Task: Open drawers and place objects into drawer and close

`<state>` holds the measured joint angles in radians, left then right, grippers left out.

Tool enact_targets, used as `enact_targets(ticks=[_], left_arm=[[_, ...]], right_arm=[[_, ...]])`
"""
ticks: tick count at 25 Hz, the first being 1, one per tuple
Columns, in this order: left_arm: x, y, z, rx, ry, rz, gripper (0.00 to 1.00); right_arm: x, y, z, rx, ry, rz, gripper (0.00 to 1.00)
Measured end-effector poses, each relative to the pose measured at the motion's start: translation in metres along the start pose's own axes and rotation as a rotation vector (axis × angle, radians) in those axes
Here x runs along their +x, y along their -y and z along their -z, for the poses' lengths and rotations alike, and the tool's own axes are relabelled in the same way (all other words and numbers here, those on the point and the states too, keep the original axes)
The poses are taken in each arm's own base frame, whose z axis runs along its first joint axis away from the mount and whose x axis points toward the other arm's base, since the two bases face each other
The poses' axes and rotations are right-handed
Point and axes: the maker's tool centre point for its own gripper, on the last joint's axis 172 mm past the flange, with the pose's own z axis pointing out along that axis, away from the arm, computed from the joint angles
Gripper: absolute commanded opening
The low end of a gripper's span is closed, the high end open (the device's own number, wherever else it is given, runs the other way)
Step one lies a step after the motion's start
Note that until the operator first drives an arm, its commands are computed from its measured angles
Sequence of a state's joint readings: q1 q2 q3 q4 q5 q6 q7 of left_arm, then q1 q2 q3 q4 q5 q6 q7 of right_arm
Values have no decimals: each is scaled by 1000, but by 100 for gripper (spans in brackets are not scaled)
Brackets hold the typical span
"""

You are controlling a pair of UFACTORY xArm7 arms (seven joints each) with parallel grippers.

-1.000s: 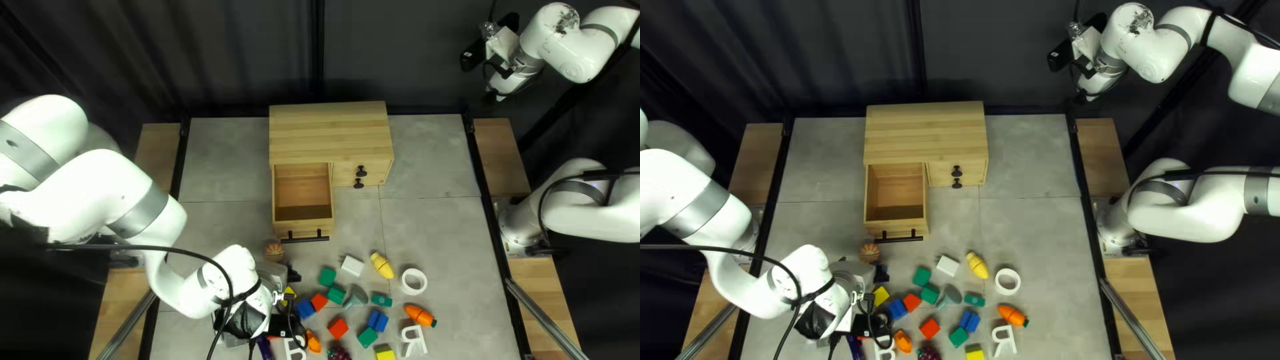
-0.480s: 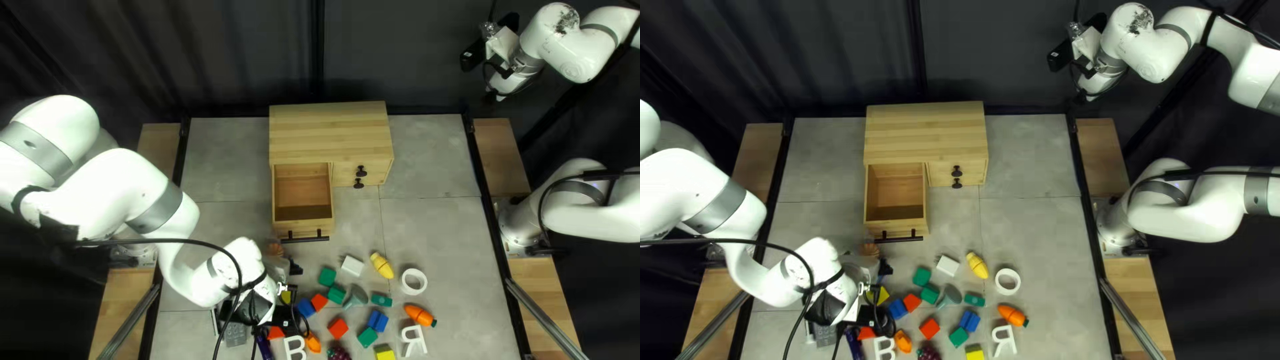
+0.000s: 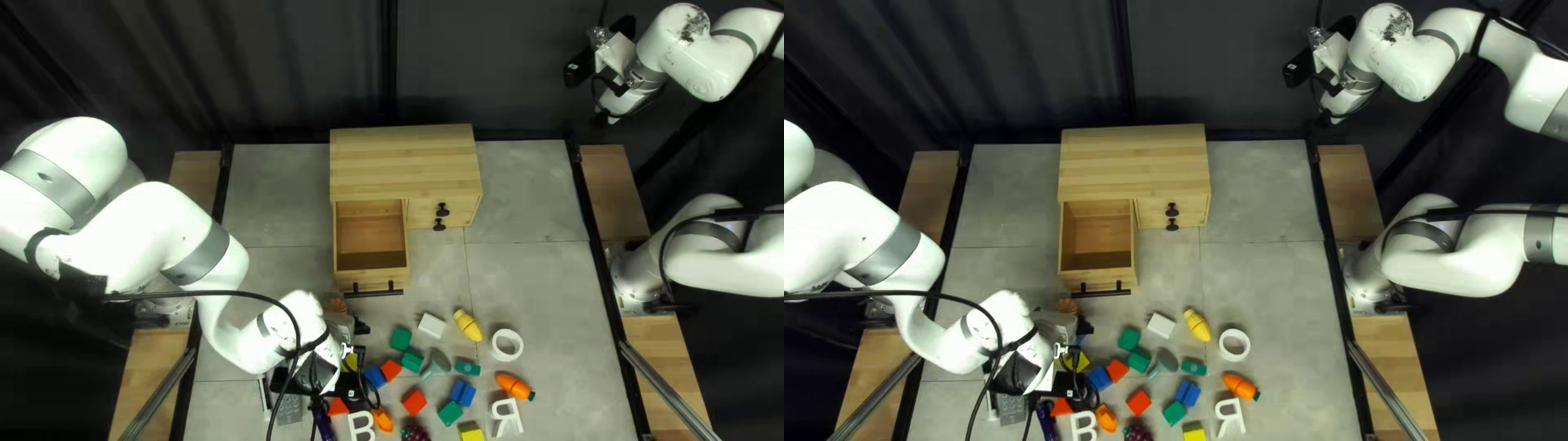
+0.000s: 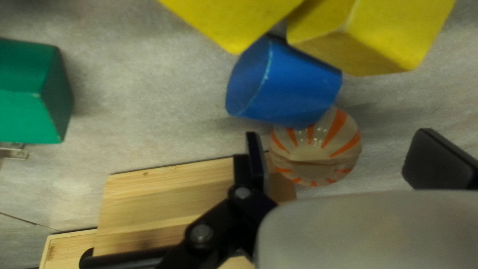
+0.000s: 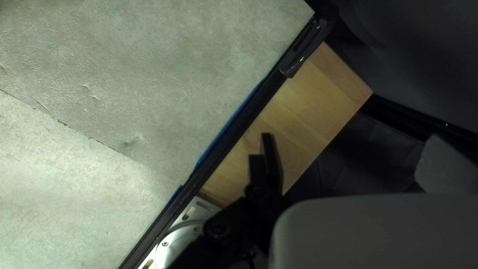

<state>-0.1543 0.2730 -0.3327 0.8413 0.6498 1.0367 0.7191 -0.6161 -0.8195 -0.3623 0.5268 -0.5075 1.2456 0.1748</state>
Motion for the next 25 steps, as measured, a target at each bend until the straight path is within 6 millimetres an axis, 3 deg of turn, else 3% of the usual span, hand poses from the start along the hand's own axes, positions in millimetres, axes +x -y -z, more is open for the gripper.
enact_targets(ticks=[18,19,20,21,22,25], left_arm=[[-9,2,-16,-11,55,58,100],[-10,2,-17,-12,56,60,46],[-10,2,-17,-13,57,61,20],[-11,2,-18,-14,58,62,7],[-11,1,-18,-14,59,63,1],[-11,1,-18,-13,60,64,0]], right_arm=[[0,0,0,0,0,0,100],[0,0,0,0,0,0,100],[0,0,0,0,0,0,100],[0,0,0,0,0,0,100],[0,0,0,0,0,0,100],[0,0,0,0,0,0,100]])
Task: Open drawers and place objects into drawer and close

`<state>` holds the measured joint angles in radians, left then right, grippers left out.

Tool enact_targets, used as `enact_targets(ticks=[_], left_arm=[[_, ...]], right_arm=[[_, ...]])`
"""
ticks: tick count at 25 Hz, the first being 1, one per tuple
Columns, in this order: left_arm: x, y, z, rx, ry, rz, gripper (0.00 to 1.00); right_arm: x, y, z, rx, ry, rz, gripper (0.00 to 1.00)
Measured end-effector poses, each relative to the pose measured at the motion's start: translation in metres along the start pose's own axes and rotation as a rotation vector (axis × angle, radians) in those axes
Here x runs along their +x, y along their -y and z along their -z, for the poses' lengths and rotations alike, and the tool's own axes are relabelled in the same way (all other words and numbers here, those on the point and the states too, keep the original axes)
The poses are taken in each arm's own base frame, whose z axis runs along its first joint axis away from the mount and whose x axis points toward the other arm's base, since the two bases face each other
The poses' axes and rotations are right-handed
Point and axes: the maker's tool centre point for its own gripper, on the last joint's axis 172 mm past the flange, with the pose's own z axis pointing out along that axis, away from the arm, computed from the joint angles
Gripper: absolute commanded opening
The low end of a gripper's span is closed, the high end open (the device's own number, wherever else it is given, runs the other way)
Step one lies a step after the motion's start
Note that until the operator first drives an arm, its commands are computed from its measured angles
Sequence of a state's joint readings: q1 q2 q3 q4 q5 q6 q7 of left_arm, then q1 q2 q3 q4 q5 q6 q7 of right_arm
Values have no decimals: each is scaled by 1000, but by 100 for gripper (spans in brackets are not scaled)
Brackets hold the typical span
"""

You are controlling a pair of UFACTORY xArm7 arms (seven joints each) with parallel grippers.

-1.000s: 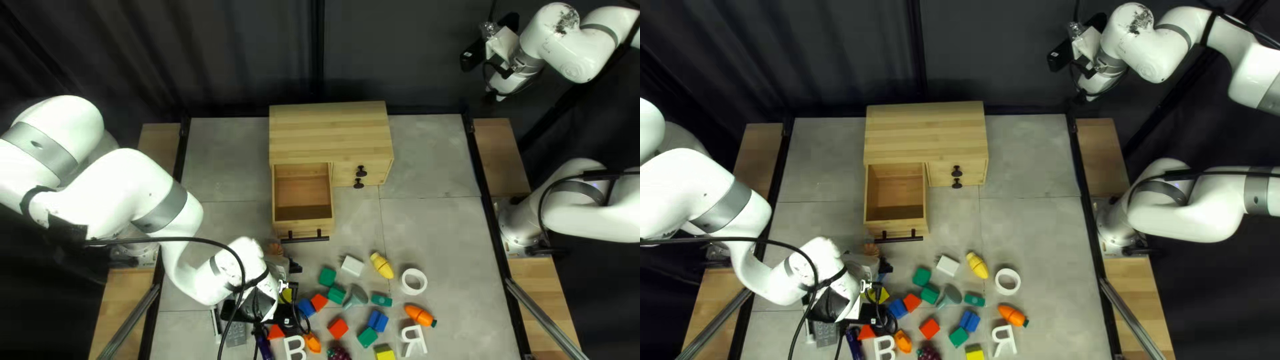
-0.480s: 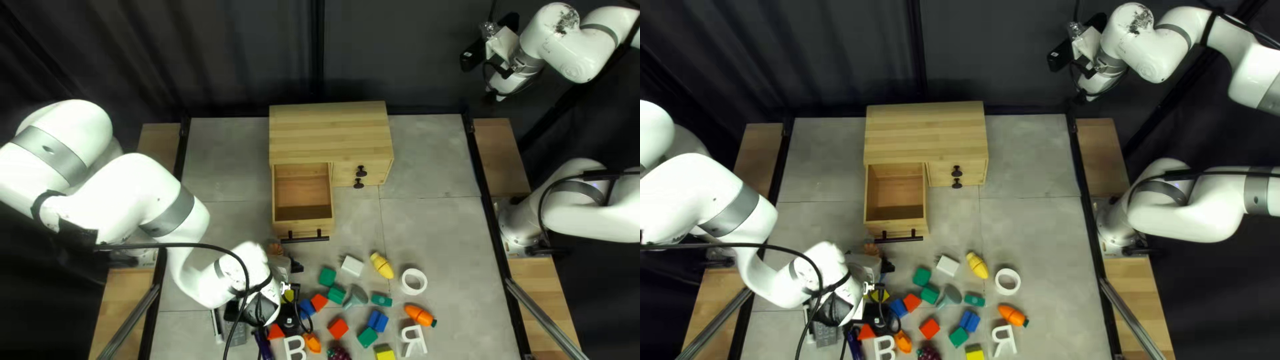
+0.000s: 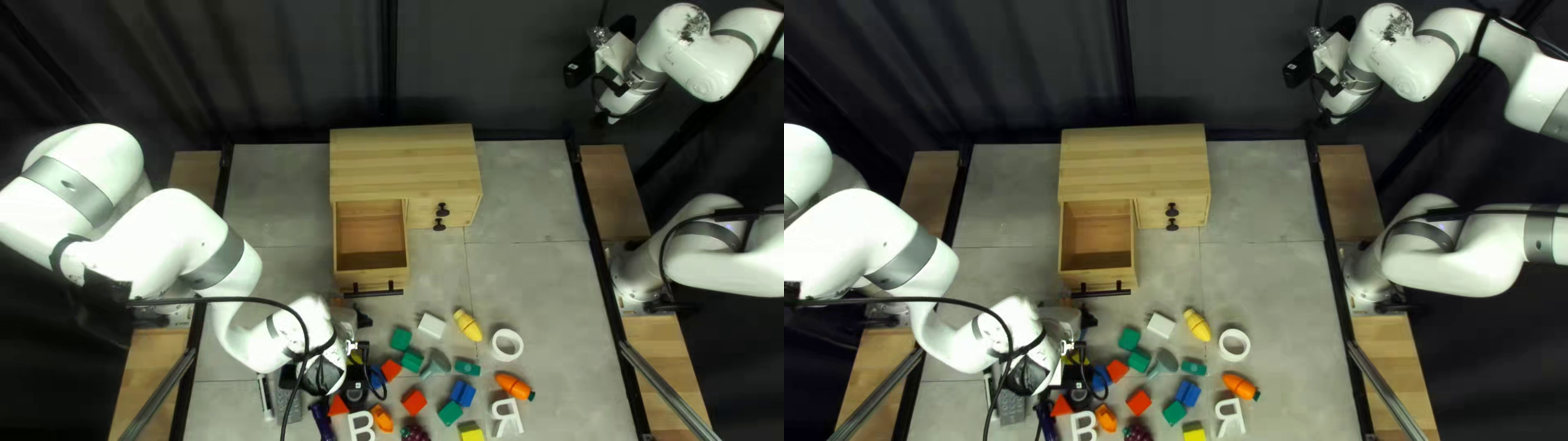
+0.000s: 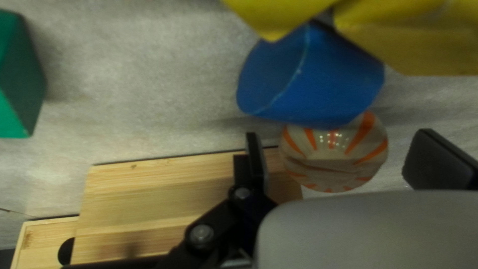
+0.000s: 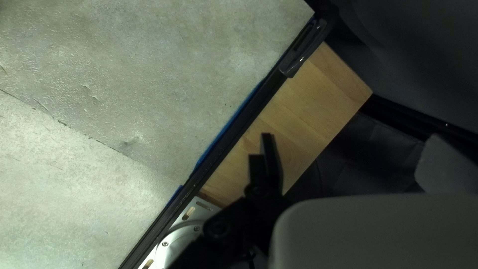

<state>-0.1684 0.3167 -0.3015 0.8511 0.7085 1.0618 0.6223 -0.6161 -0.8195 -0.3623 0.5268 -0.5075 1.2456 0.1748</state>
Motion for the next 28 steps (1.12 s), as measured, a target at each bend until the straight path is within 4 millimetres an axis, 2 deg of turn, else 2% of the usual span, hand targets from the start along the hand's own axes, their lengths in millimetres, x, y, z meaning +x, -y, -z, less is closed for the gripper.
enact_targets(ticks=[8,20,25,28], left_arm=[[-4,-3,18,18,4,-2,0],[2,-10,72,117,-54,-94,0],[-14,-9,97,162,-85,-116,0],[-34,1,110,197,-99,-102,0]], right_arm=[[0,0,0,0,0,0,100],[0,0,0,0,0,0,100],[0,0,0,0,0,0,100],[0,0,0,0,0,0,100]])
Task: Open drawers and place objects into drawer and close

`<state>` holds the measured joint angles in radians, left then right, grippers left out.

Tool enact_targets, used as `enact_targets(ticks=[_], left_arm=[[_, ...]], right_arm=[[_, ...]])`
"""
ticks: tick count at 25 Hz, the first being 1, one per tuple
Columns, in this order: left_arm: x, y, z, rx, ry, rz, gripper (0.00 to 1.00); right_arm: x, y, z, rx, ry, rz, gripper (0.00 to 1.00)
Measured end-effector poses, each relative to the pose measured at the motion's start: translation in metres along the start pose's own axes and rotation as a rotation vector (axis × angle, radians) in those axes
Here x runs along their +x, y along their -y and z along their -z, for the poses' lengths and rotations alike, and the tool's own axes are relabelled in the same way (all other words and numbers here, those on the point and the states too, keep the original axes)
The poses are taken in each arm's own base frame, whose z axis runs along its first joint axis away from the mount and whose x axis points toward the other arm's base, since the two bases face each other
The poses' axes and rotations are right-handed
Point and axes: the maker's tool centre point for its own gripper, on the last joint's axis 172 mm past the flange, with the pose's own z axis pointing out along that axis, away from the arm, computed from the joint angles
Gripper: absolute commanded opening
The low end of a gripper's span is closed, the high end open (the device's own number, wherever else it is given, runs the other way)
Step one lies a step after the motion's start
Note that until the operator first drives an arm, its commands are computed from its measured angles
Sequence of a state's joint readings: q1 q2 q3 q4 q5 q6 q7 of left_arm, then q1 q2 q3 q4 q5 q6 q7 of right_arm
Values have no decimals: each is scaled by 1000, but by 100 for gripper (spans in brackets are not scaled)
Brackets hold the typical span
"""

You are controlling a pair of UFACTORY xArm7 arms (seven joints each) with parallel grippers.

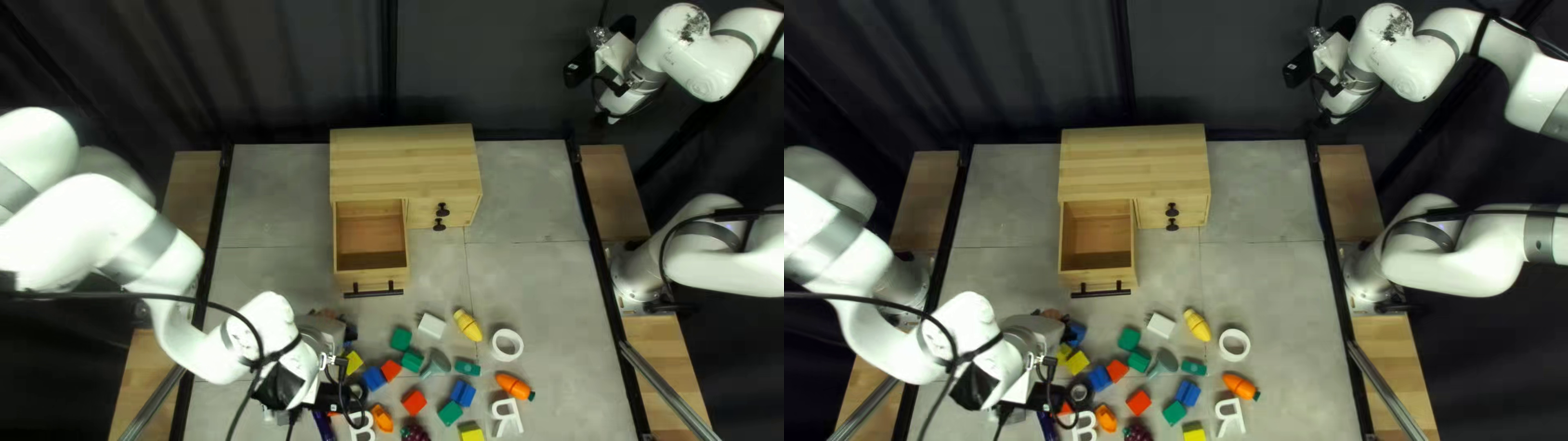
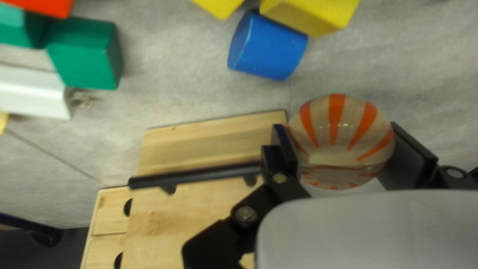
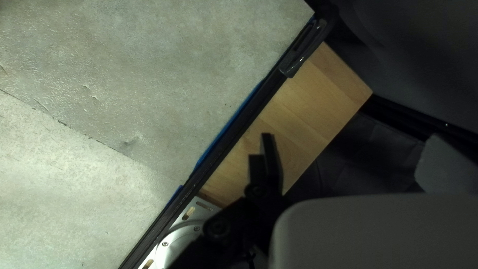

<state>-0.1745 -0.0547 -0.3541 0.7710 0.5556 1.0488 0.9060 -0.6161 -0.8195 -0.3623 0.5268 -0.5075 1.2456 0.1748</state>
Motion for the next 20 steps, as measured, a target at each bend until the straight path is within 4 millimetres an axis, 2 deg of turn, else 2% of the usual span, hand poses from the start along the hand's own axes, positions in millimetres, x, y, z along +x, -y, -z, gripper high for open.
enact_targets(ticks=[7,13,17,20], left_arm=[[-60,32,28,95,-74,87,0],[-93,52,45,120,-146,137,0],[-115,60,33,114,-162,172,0],[-133,58,12,102,-158,218,0]], right_arm=[[0,0,0,0,0,0,100],[0,0,0,0,0,0,100],[0,0,0,0,0,0,100],[0,0,0,0,0,0,100]])
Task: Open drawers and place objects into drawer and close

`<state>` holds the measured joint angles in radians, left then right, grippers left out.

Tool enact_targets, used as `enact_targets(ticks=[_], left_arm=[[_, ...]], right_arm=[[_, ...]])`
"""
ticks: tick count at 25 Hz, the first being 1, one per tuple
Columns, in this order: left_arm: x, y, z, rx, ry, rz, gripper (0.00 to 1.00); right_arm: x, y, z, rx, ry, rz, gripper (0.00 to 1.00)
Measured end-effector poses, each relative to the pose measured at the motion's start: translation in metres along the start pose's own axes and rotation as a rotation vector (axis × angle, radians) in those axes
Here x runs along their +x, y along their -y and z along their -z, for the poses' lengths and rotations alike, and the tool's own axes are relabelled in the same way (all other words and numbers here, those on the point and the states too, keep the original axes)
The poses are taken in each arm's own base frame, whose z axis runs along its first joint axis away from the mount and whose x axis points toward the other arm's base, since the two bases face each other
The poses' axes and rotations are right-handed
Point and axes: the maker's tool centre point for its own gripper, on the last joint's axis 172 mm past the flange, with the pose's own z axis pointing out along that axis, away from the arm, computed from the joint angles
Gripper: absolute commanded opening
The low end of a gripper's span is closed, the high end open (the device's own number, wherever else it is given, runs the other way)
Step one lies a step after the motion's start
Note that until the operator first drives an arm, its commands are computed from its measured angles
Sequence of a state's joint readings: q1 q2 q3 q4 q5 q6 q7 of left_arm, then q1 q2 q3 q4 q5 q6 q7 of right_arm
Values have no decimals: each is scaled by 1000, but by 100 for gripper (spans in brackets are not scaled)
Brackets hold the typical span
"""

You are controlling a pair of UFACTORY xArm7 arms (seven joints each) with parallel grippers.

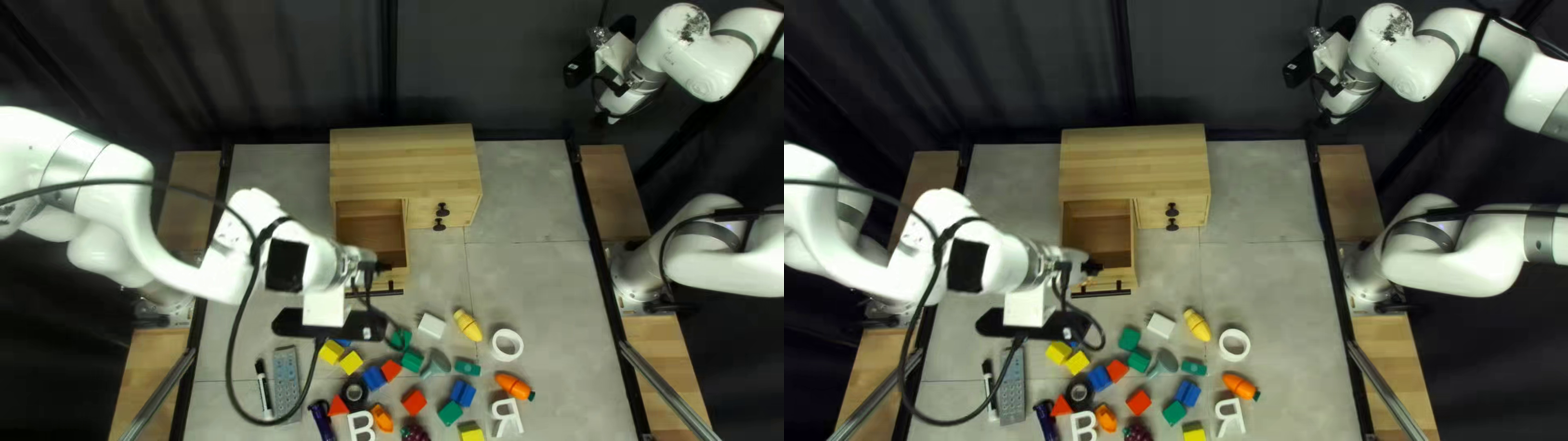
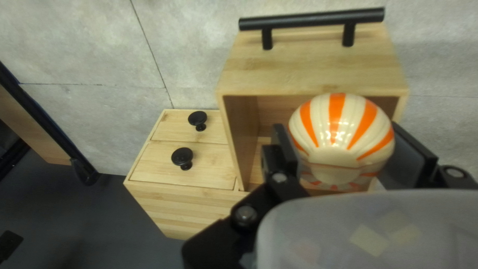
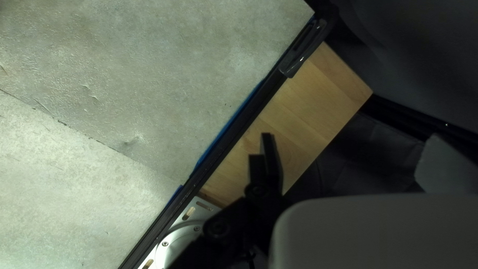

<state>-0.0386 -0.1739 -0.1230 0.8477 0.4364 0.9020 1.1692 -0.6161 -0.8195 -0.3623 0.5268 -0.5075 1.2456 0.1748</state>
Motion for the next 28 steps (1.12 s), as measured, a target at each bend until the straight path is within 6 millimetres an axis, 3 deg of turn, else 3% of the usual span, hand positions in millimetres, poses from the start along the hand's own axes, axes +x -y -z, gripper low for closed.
enact_targets(ticks=[1,2,3,4,9,17,21,28], left_arm=[[-7,-2,-6,-3,4,19,0],[-15,-5,-14,-8,9,45,20],[-22,-8,-20,-10,13,69,20],[-29,-12,-26,-14,16,99,100],[-42,-20,-35,-26,22,193,100],[-31,-10,-5,-115,20,295,100],[0,-9,19,-214,-47,334,100],[77,-35,57,-351,-134,357,100]], right_arm=[[0,0,0,0,0,0,100],[0,0,0,0,0,0,100],[0,0,0,0,0,0,100],[0,0,0,0,0,0,100],[0,0,0,0,0,0,100],[0,0,0,0,0,0,100],[0,0,0,0,0,0,100],[0,0,0,0,0,0,100]])
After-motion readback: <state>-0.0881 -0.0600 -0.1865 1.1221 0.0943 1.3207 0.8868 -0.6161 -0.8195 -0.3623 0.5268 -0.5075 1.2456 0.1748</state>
